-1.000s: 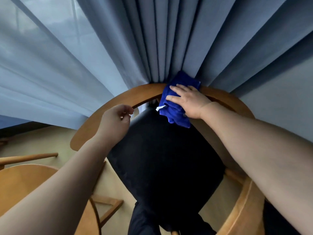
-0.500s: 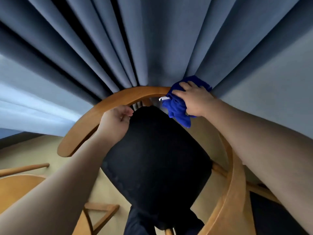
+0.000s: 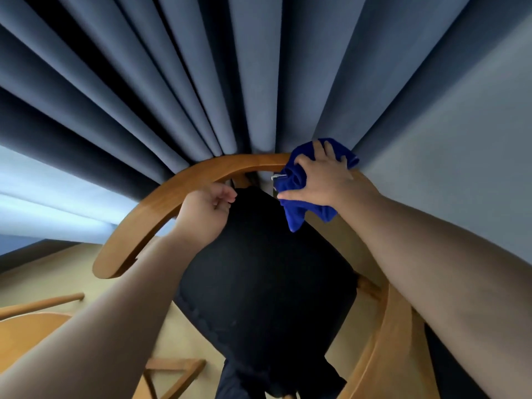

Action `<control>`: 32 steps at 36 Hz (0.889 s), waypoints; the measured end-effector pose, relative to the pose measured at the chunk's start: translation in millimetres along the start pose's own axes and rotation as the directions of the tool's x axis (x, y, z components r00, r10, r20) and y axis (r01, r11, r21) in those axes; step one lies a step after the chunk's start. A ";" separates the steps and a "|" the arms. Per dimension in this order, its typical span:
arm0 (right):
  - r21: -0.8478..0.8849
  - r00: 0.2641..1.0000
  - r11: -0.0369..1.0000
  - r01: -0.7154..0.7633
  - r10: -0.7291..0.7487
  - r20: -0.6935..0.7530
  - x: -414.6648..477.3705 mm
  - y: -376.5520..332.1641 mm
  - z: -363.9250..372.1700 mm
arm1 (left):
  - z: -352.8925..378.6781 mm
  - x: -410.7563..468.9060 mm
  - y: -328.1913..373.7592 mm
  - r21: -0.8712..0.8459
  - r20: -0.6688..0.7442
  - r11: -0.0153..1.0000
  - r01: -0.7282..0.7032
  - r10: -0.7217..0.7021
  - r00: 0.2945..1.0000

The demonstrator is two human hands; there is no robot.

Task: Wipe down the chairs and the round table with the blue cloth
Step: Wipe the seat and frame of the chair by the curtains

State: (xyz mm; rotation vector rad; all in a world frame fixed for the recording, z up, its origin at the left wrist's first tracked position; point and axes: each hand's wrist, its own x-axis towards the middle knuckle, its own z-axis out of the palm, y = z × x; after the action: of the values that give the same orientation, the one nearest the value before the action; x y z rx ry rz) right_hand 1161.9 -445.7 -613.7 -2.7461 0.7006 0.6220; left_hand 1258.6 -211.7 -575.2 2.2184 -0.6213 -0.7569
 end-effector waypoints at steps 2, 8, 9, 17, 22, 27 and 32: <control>-0.060 0.997 0.998 -0.023 0.019 -0.073 3.2 -2.6 9.1 | 1.0 -1.2 -0.5 -0.004 0.005 1.000 0.000 0.000 1.000; -0.187 0.985 0.982 0.004 -0.037 -0.171 3.1 10.3 19.3 | 6.3 -1.7 2.5 0.038 0.022 0.999 -0.037 0.036 0.999; -0.172 0.986 0.985 0.010 -0.038 -0.164 2.6 13.8 18.2 | 8.1 -1.6 3.2 0.043 0.030 0.998 -0.045 0.044 0.999; -0.016 0.995 1.000 -0.012 0.010 -0.099 -5.1 22.1 9.6 | 24.8 -4.8 11.4 0.069 0.106 0.992 -0.108 0.100 0.989; 0.083 0.988 0.996 -0.037 0.049 -0.147 -21.6 33.3 12.4 | 29.8 -8.4 12.3 0.071 0.136 0.990 -0.125 0.114 0.984; 0.214 0.969 0.969 -0.120 0.161 -0.187 -45.6 50.8 20.8 | 33.6 -15.4 9.1 0.054 0.154 0.990 -0.128 0.119 0.981; 0.297 0.943 0.933 -0.203 0.268 -0.197 -74.1 67.2 35.4 | 40.3 -24.2 5.2 0.036 0.197 0.991 -0.127 0.117 0.973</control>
State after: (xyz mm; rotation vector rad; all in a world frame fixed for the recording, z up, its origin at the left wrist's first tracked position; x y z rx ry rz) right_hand 1057.2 -462.0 -619.2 -2.5171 1.0974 0.2194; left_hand 1213.3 -218.7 -586.7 2.1424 -0.8724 -0.9105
